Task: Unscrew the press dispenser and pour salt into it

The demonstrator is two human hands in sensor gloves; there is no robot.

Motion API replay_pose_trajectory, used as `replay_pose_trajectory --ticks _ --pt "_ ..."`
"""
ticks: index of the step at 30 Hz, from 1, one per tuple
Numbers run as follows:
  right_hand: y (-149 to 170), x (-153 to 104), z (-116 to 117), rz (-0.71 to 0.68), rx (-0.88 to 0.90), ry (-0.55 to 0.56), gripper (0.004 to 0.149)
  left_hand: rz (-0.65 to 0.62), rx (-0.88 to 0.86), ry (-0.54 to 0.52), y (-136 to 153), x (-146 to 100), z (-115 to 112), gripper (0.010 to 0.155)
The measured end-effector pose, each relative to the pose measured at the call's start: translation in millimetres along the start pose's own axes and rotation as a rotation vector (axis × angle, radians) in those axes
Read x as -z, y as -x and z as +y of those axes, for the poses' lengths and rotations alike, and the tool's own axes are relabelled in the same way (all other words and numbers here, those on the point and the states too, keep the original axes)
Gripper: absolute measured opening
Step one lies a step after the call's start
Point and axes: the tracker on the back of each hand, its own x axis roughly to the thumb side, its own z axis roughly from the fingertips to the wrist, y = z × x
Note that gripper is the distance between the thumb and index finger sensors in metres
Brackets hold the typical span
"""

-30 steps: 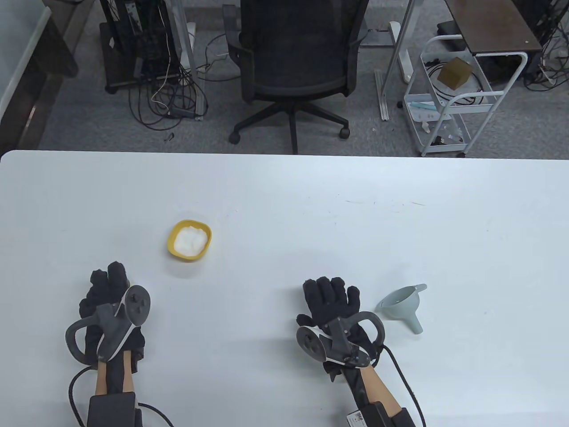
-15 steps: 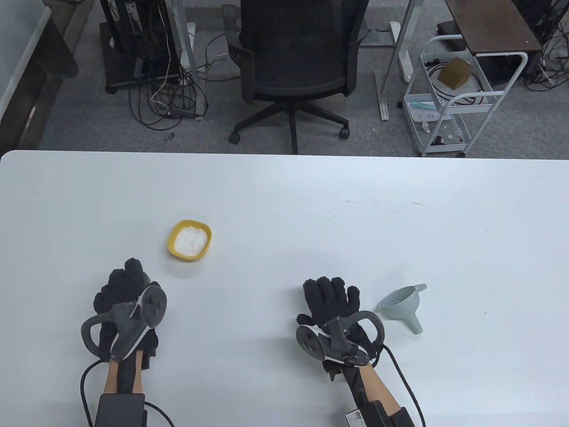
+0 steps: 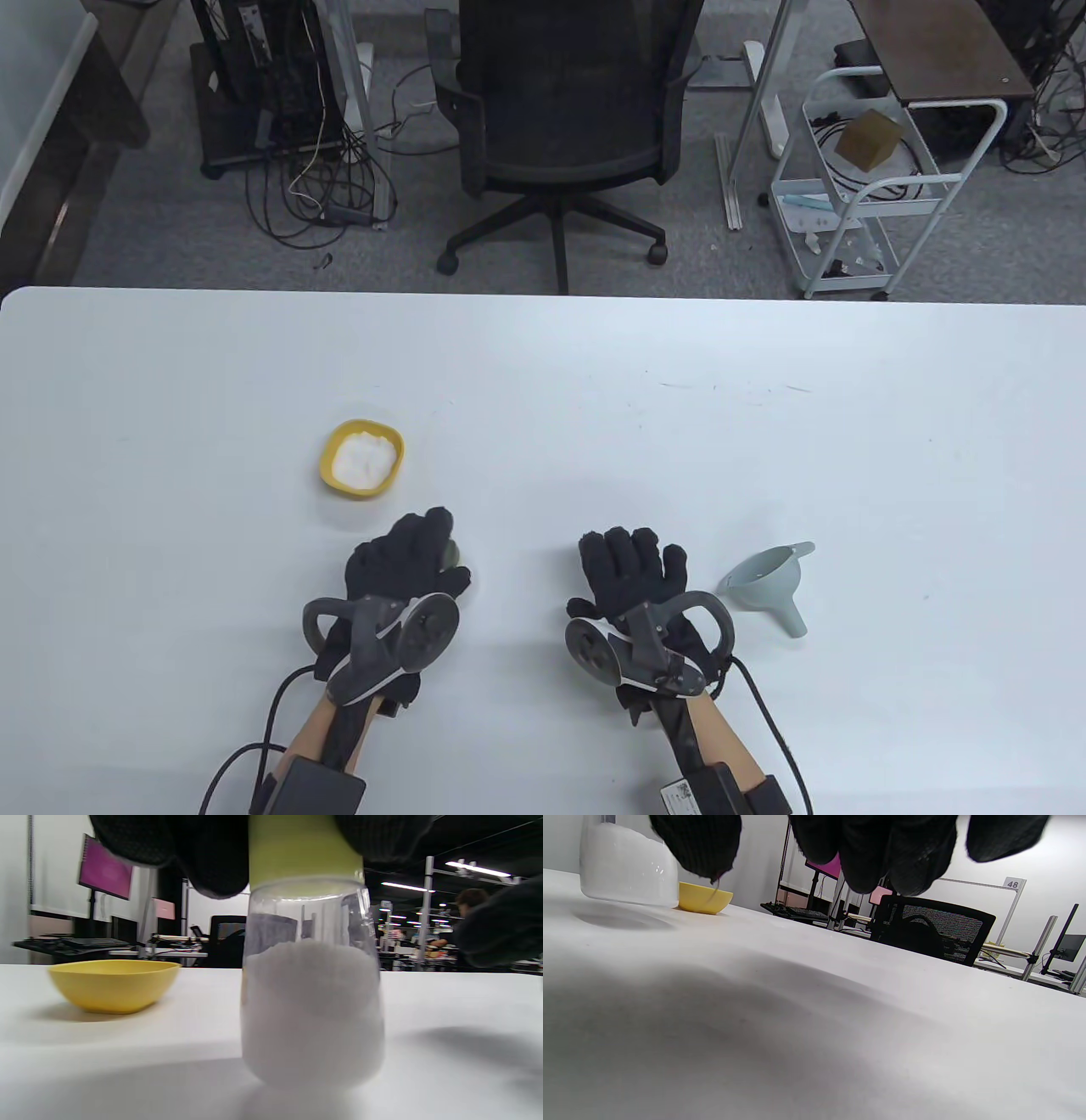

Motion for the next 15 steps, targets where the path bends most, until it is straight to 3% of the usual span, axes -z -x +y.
replay_pose_trajectory --ticks 5,15 --pt "0.6 0.4 1.9 0.0 -0.012 -0.014 0.079 -0.112 -0.013 0.005 -23.6 -0.7 -5.7 0.079" --pt "1.9 2.8 4.6 0.008 -0.002 -0.044 0.08 -0.262 -0.065 0.01 -41.3 -3.9 -10.4 0.078"
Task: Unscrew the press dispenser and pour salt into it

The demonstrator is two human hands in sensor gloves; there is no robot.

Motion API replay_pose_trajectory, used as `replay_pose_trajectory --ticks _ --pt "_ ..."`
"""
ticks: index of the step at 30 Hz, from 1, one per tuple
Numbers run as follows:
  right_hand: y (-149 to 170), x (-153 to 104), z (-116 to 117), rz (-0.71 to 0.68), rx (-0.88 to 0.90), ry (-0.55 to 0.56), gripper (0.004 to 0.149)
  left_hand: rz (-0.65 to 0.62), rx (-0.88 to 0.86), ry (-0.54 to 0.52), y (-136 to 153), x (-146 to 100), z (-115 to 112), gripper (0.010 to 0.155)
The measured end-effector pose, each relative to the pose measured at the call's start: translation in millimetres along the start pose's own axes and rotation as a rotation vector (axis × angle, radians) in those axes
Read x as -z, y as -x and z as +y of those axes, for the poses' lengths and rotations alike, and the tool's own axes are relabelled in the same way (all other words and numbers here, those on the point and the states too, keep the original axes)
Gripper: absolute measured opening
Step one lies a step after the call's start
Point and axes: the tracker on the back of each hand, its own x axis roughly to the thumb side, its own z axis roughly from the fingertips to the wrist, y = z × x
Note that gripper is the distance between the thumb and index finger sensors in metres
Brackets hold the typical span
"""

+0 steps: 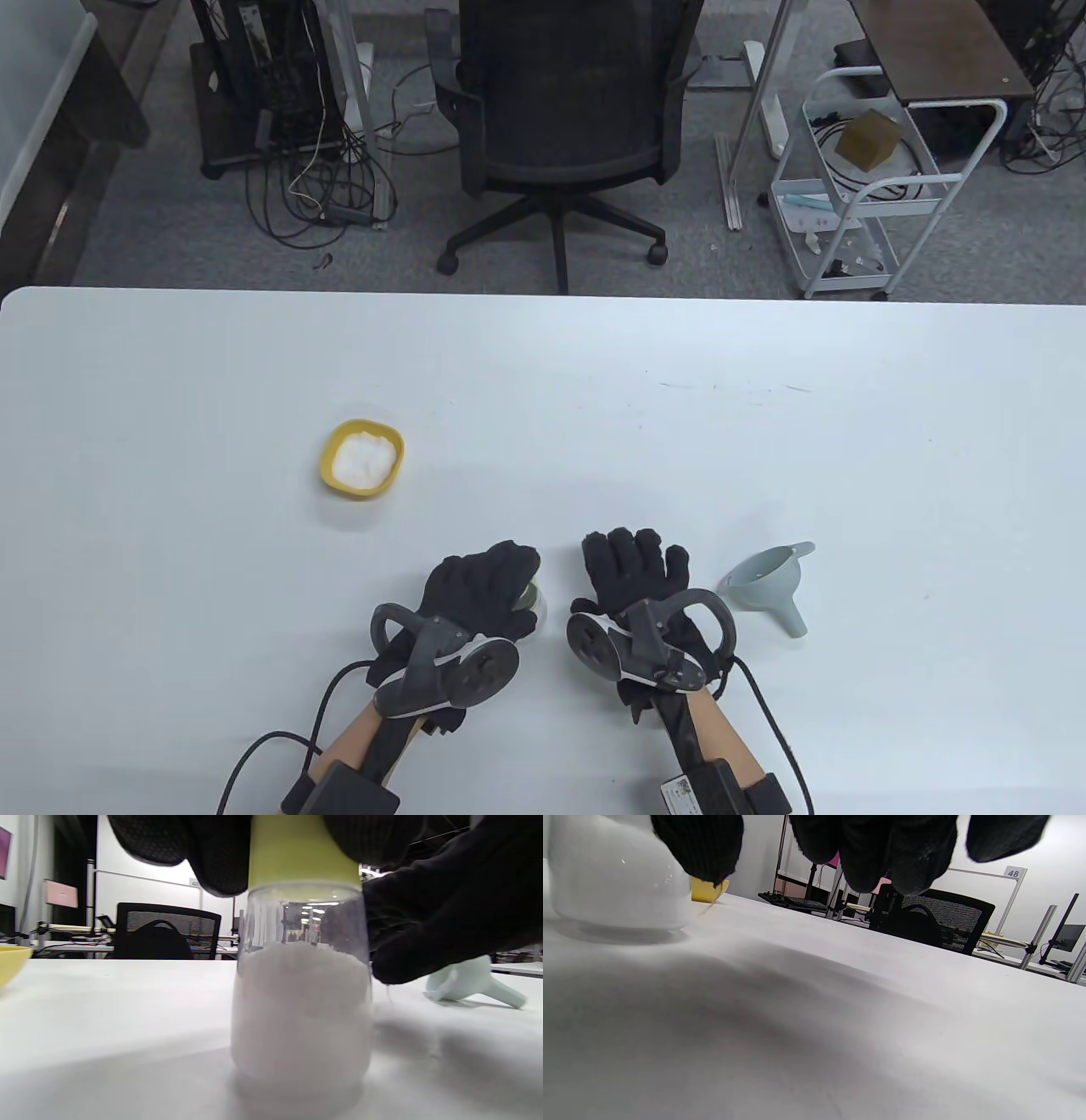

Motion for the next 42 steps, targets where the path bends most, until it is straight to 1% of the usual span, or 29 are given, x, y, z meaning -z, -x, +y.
replay_pose_trajectory --ticks 2,11,14,17,19,21,24,27,31,33,35,37,40,42 --pt "-0.5 1.0 1.1 -0.001 -0.009 -0.016 0.08 -0.024 0.001 0.007 -2.3 0.5 -3.1 0.078" --pt "-1.3 2.3 2.6 -0.015 0.009 -0.057 0.084 -0.04 -0.018 0.018 -1.3 -0.1 -5.1 0.079" --pt "-1.1 3.3 3.1 -0.05 0.046 -0.1 0.091 -0.045 -0.02 0.025 -1.2 -0.3 -4.8 0.079" --pt "-2.1 6.4 5.8 -0.129 0.199 -0.191 0.103 -0.058 -0.037 0.05 0.9 0.0 -4.0 0.082" --pt "-3.5 9.4 9.6 -0.16 0.342 -0.241 0.111 -0.084 -0.068 0.102 3.5 0.9 -3.2 0.085" --pt "-5.8 13.7 15.1 -0.173 0.495 -0.251 0.115 -0.106 -0.118 0.138 7.1 1.4 -2.4 0.086" --pt "-8.4 19.8 22.6 -0.171 0.65 -0.256 0.118 -0.117 -0.183 0.146 12.3 1.8 0.1 0.085" --pt "-10.7 23.0 30.1 -0.168 0.736 -0.273 0.117 -0.127 -0.241 0.153 15.9 2.3 2.6 0.084" --pt "-14.2 23.6 34.2 -0.131 0.773 -0.202 0.109 -0.138 -0.286 0.165 17.8 3.0 3.7 0.082" --pt "-16.1 24.0 35.3 -0.116 0.747 -0.21 0.103 -0.14 -0.286 0.168 17.6 3.0 3.5 0.082" --pt "-17.3 23.7 35.5 -0.077 0.715 -0.191 0.094 -0.141 -0.282 0.169 17.2 3.1 3.5 0.081" --pt "-18.1 23.8 36.3 -0.074 0.703 -0.189 0.09 -0.14 -0.273 0.173 16.4 3.3 2.7 0.08" --pt "-21.5 24.2 36.5 -0.066 0.643 -0.172 0.09 -0.139 -0.26 0.169 15.7 3.2 2.1 0.08" --pt "-21.6 25.1 37.7 -0.069 0.649 -0.184 0.09 -0.142 -0.247 0.181 15.4 3.7 2.3 0.08"
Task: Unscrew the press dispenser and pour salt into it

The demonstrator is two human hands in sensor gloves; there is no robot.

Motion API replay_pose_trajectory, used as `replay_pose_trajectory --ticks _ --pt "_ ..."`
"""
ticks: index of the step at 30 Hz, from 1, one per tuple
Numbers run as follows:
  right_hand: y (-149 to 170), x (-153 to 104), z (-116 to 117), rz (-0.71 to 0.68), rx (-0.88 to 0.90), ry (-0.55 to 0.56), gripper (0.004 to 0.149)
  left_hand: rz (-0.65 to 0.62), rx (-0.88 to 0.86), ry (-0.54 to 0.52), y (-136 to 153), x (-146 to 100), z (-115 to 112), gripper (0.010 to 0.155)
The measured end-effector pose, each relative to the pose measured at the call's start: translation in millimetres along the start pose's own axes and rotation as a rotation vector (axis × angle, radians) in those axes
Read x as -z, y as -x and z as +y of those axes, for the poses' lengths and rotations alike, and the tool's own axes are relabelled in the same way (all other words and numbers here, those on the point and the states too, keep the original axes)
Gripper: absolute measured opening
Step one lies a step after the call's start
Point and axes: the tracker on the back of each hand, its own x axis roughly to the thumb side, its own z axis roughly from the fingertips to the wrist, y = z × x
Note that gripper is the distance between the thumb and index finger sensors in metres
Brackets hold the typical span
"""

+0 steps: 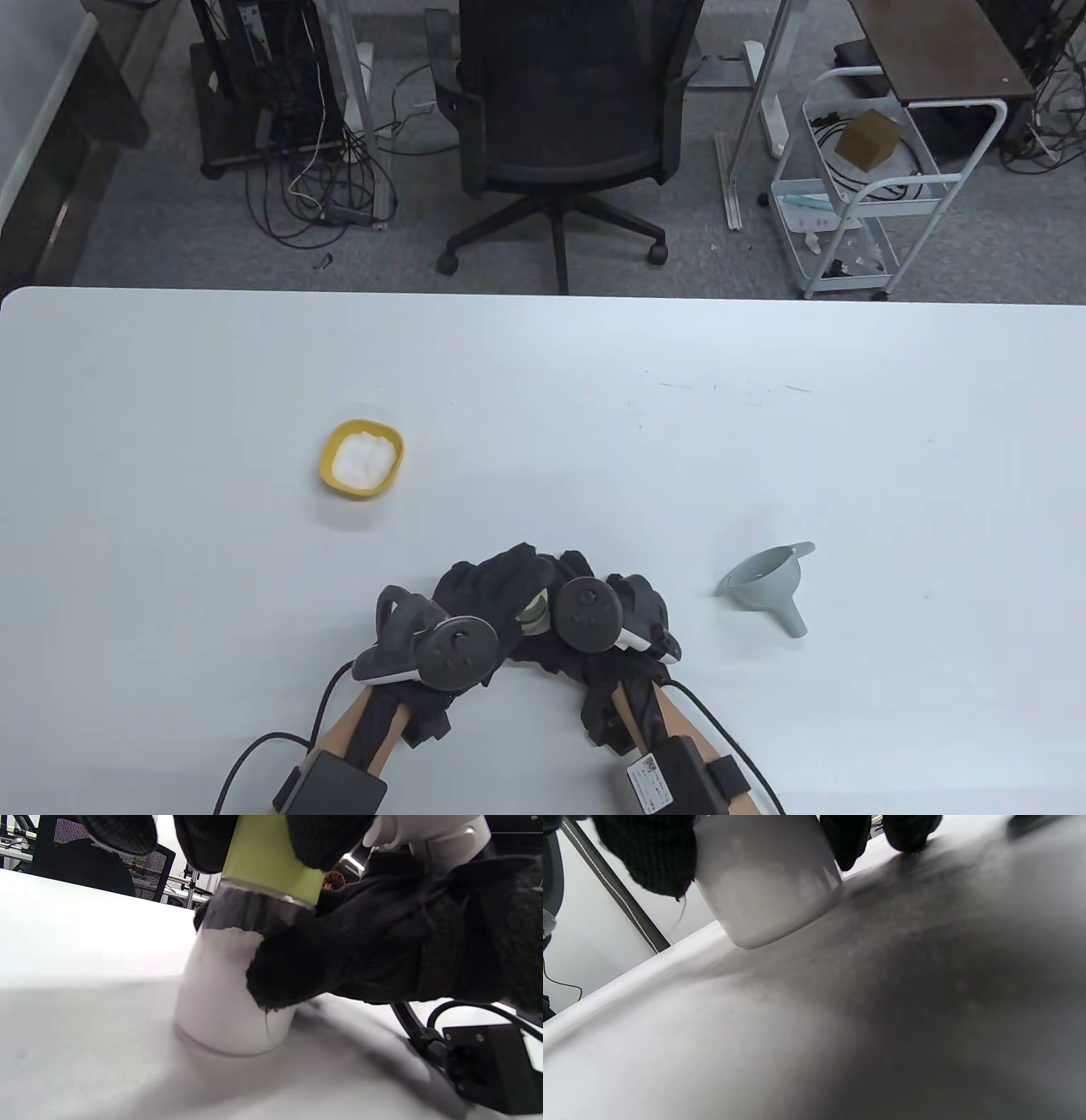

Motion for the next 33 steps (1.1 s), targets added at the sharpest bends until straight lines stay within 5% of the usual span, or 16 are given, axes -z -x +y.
replay_pose_trajectory --ticks 10,33 --pt "1.2 0.5 1.4 0.006 -0.002 0.006 0.09 0.028 0.096 0.019 1.2 4.2 0.2 0.081" --pt "2.9 0.9 2.9 0.0 -0.002 0.005 0.091 0.202 0.08 -0.173 3.8 2.2 -7.3 0.094"
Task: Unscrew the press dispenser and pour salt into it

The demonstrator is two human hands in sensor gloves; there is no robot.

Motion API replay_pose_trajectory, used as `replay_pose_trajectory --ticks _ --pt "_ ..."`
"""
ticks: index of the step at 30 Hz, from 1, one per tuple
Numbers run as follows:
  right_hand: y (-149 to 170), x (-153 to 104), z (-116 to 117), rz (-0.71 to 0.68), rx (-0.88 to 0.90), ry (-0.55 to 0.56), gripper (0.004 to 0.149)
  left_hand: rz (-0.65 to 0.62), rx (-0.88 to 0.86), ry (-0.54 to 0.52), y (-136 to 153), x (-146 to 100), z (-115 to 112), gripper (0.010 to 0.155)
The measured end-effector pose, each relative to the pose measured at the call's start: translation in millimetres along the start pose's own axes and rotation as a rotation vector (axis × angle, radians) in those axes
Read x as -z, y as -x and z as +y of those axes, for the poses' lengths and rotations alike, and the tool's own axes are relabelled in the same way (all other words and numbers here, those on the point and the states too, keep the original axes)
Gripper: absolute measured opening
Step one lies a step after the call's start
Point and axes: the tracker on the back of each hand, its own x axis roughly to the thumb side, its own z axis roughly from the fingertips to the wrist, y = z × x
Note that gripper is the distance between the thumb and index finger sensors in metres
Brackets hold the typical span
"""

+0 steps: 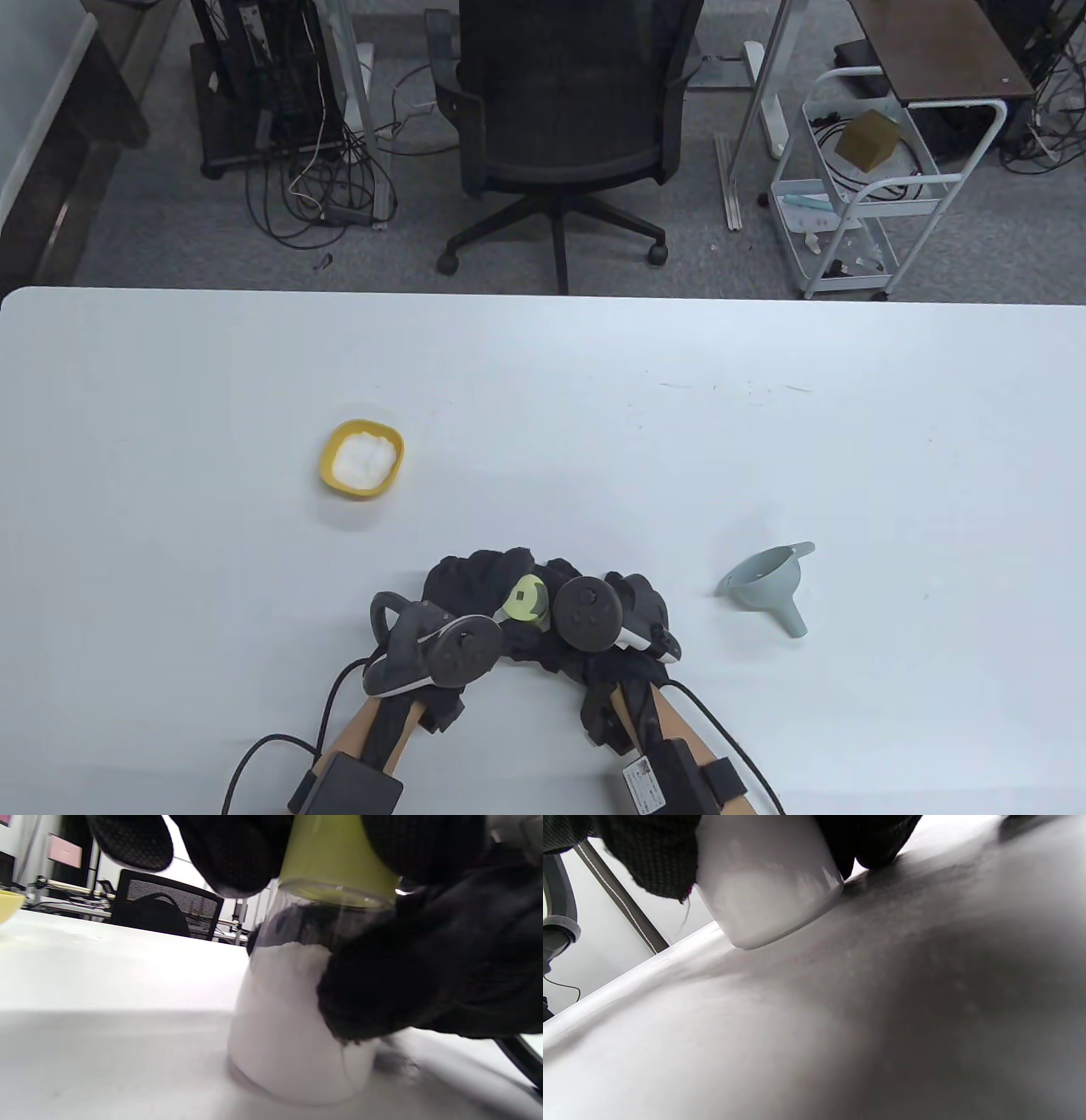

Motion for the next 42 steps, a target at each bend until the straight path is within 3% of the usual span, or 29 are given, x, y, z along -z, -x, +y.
replay_pose_trajectory --ticks 5,7,9,12,20,33,42 --pt "0.3 0.2 0.3 -0.001 0.001 0.0 0.091 0.091 -0.001 0.013 6.4 -0.1 3.8 0.103" --pt "0.3 0.2 0.4 -0.001 0.001 0.0 0.091 0.073 -0.098 0.069 12.6 0.0 5.9 0.118" --pt "0.4 0.2 0.5 -0.001 0.001 0.0 0.091 0.01 -0.246 0.145 17.8 1.2 6.4 0.125" --pt "0.4 0.3 0.7 -0.001 0.001 -0.001 0.091 -0.028 -0.396 0.148 22.2 1.4 5.9 0.123" --pt "0.6 0.5 1.0 -0.002 0.001 -0.002 0.091 -0.071 -0.468 0.152 20.0 1.9 3.5 0.105" --pt "0.8 0.6 1.2 -0.002 0.001 -0.002 0.091 -0.045 -0.371 0.104 15.1 -2.2 -0.2 0.096" --pt "0.8 0.6 1.2 -0.002 0.001 -0.002 0.091 0.078 -0.269 -0.016 9.6 -4.6 -3.3 0.098"
